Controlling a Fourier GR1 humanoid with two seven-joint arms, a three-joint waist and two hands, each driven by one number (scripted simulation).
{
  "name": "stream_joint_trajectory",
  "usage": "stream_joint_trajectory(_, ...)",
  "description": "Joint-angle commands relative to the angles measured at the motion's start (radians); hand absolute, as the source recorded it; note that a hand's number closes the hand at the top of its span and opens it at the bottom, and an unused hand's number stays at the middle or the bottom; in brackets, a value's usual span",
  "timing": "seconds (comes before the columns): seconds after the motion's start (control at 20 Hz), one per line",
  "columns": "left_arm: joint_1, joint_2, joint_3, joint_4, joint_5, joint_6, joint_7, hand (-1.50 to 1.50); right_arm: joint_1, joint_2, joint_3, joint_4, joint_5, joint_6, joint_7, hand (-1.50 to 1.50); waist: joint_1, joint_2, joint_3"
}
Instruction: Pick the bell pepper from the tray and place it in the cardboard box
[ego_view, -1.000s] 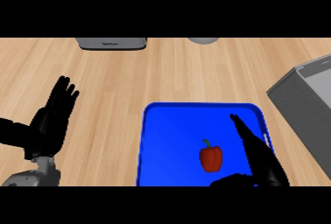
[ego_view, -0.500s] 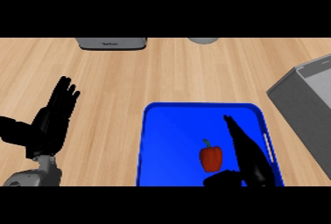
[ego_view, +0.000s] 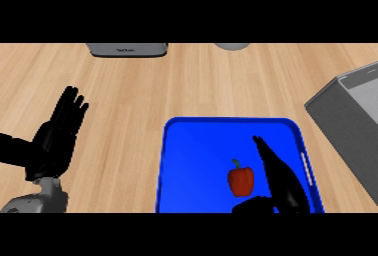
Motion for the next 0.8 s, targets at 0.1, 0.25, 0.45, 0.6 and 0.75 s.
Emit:
stream_joint_trajectory(0.1, -0.020, -0.001, 0.030, 0.088, -0.004, -0.036, -0.073, 0.00, -0.049, 0.018, -0.063, 0.041, -0.014, 0.033, -0.010, -1.50, -0.001, 0.000, 0.000)
stream_joint_trajectory(0.25, -0.027, -0.013, 0.013, 0.039, -0.022, -0.006, 0.001, 0.00, -0.030, 0.061, -0.001, 0.091, 0.040, -0.005, -0.033, -1.50, 0.000, 0.000, 0.000)
stream_joint_trajectory(0.45, -0.068, -0.045, 0.009, 0.161, -0.045, -0.002, -0.100, 0.00, -0.033, 0.064, -0.014, 0.102, 0.043, 0.007, -0.027, -1.50, -0.002, 0.001, 0.000)
stream_joint_trajectory(0.6, -0.007, -0.011, 0.030, 0.030, -0.018, -0.028, -0.028, 0.00, -0.041, 0.069, -0.026, 0.185, 0.054, -0.025, -0.104, -1.50, 0.001, 0.000, 0.000)
stream_joint_trajectory(0.75, -0.076, -0.017, 0.037, 0.084, -0.026, -0.009, -0.028, 0.00, -0.041, 0.047, -0.046, 0.216, 0.063, -0.038, -0.151, -1.50, -0.001, 0.001, 0.000)
